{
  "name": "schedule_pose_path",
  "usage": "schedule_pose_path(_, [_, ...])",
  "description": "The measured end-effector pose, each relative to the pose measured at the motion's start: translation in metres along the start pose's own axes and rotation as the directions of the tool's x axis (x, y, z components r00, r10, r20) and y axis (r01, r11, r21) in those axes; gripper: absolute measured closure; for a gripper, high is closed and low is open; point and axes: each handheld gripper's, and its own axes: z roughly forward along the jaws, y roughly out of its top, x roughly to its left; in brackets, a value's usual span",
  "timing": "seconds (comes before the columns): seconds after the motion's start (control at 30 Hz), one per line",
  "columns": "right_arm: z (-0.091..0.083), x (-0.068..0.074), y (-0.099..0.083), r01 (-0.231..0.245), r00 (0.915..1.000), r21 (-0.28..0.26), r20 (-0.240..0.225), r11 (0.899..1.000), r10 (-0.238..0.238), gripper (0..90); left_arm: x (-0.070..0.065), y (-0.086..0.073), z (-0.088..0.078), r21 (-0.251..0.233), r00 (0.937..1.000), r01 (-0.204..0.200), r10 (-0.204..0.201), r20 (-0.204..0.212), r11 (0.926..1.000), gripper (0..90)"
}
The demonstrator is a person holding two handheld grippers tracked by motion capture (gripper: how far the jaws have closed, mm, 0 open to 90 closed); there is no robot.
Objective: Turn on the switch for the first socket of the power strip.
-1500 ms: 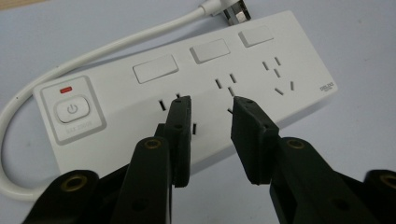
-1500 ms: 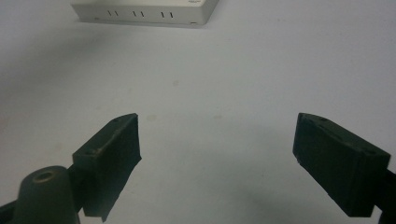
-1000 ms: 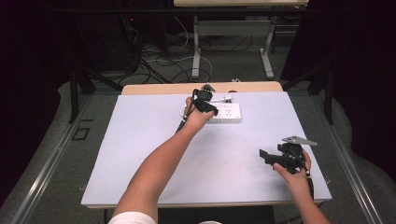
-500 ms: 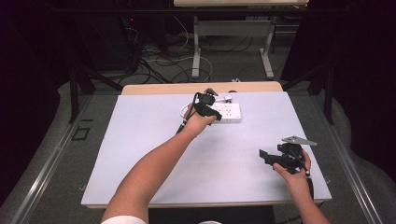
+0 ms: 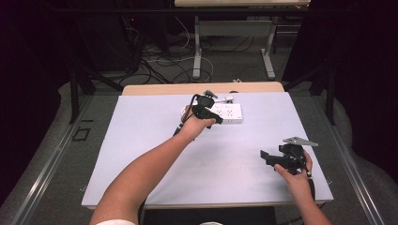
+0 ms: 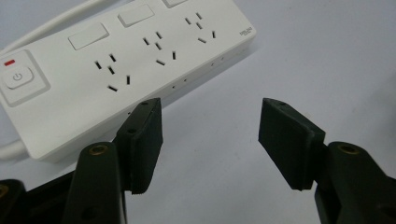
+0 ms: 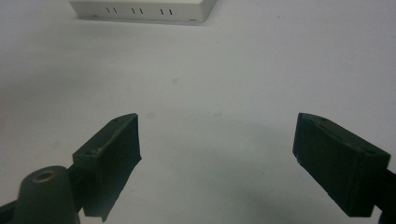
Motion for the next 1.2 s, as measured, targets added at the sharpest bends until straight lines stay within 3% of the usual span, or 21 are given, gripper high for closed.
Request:
schedule_pose_path(0.33, [0.000, 0.001, 0.000, -0.005, 1.0000, 0.001, 0.001, 1.000, 0.005, 14.3, -0.008, -0.012, -0.017, -0.017, 0.9992, -0.036, 0.036, 0.018, 0.9992, 35.0])
schedule_pose_path(0.63, [0.000, 0.001, -0.001, 0.004, 1.0000, 0.004, 0.000, 1.000, -0.004, 14.4, -0.022, -0.025, -0.023, -0.011, 0.9987, -0.036, 0.036, 0.036, 0.9993, 31.0])
schedule_pose_path(0.97, [0.001, 0.000, -0.001, 0.005, 1.0000, 0.007, 0.003, 1.000, -0.005, 14.4, -0.030, -0.040, -0.024, 0.000, 0.9985, -0.050, 0.050, 0.023, 0.9988, 15.5])
schedule_pose_path(1.2, [0.001, 0.000, -0.001, 0.011, 0.9999, 0.005, 0.004, 1.000, -0.011, 14.4, -0.029, -0.054, -0.025, 0.003, 0.9966, -0.057, 0.057, 0.059, 0.9984, 0.9])
